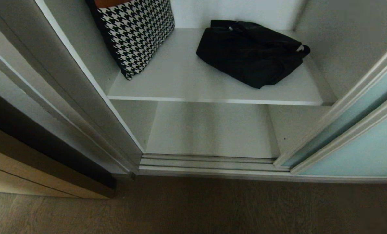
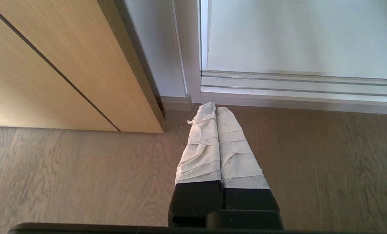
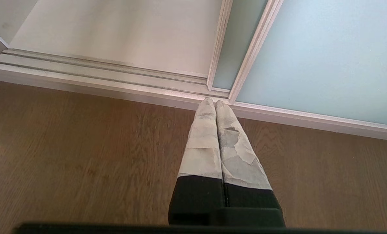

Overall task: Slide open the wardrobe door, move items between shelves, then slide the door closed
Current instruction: Close the door

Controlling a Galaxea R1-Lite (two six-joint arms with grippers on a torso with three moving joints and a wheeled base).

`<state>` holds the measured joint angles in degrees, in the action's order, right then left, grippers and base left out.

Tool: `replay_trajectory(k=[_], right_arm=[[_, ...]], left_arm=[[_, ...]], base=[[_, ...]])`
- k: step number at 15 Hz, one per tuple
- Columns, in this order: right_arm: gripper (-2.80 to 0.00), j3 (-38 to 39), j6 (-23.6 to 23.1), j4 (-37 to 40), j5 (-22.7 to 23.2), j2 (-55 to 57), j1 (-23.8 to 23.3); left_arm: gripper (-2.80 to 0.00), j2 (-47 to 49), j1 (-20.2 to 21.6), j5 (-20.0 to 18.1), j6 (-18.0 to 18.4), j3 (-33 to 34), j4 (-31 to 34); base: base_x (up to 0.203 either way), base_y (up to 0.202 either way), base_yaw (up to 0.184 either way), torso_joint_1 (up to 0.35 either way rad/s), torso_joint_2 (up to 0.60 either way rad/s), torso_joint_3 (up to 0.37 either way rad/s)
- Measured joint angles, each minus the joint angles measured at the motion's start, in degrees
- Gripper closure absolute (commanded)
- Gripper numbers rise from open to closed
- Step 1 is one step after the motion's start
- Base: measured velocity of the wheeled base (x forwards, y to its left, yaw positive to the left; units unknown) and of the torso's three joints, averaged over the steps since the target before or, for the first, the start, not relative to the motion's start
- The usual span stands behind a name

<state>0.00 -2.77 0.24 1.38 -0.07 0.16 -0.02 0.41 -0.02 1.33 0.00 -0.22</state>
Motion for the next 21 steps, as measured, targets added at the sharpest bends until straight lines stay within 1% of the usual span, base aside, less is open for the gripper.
replay_trajectory(k=[11, 14, 17, 21], right_arm=[[0.0, 0.0, 0.0, 0.0, 0.0, 0.0, 0.0], [0.0, 0.0, 0.0, 0.0, 0.0, 0.0, 0.0], [0.0, 0.0, 0.0, 0.0, 0.0, 0.0, 0.0], [0.0, 0.0, 0.0, 0.0, 0.0, 0.0, 0.0]], left_arm=[[0.0, 0.0, 0.0, 0.0, 0.3, 0.0, 0.0], [0.0, 0.0, 0.0, 0.0, -0.2, 0.0, 0.0], [0.0, 0.0, 0.0, -0.1, -0.1, 0.0, 0.0], [0.0, 0.0, 0.0, -0.1, 0.1, 0.0, 0.0]], base=[[0.0, 0.0, 0.0, 0.0, 0.0, 0.0], [0.0, 0.0, 0.0, 0.0, 0.0, 0.0], [0.0, 0.0, 0.0, 0.001, 0.0, 0.122], [0.0, 0.0, 0.0, 0.0, 0.0, 0.0]])
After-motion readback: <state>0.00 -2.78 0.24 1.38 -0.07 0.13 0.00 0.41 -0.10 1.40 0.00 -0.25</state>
